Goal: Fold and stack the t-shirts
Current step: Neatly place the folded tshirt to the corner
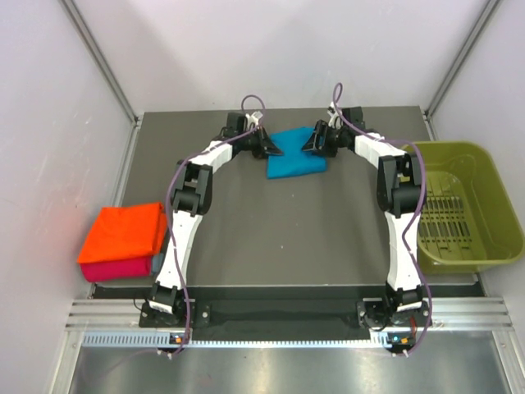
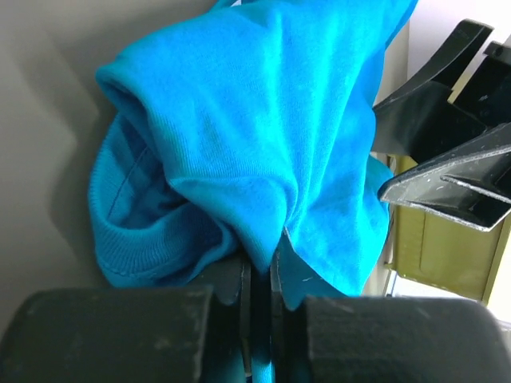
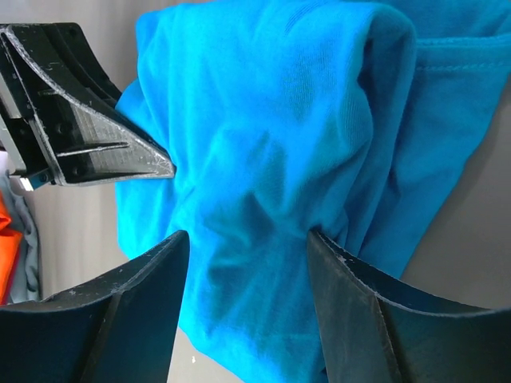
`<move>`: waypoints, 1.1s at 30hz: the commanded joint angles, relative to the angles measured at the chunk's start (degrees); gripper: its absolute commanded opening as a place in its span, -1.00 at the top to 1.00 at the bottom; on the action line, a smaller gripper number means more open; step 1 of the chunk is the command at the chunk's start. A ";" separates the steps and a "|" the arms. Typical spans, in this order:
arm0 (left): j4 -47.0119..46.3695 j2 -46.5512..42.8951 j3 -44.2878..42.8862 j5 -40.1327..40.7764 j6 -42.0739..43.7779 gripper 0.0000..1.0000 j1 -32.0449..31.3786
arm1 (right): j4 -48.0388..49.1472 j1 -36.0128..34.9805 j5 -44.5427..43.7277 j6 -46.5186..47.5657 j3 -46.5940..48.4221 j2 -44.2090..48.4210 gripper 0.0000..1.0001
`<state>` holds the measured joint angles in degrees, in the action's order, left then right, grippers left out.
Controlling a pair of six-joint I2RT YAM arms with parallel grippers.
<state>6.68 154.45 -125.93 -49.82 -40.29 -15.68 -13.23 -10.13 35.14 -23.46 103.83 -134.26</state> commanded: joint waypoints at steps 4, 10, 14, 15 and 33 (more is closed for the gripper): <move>7.64 -10.99 2.88 -2.81 3.99 1.00 0.82 | -2.41 0.81 -2.26 5.61 -1.08 10.13 -0.23; 20.63 -25.48 11.21 -6.42 11.46 1.00 5.83 | -5.92 6.26 -5.78 10.36 -4.50 18.41 -0.25; 29.95 -34.73 19.73 -5.38 18.99 1.00 11.88 | -7.59 9.68 -5.87 12.03 -7.94 22.28 -0.27; 32.15 -36.40 20.45 -4.42 21.02 1.00 12.86 | -7.68 11.52 -5.78 12.12 -8.81 23.24 -0.27; 79.69 -64.10 18.18 18.25 57.96 1.00 23.24 | -11.37 19.62 6.96 6.15 -16.46 29.75 -0.58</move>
<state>72.97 94.41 -104.07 -36.38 10.63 6.76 -24.53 8.86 38.11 -15.79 88.64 -108.38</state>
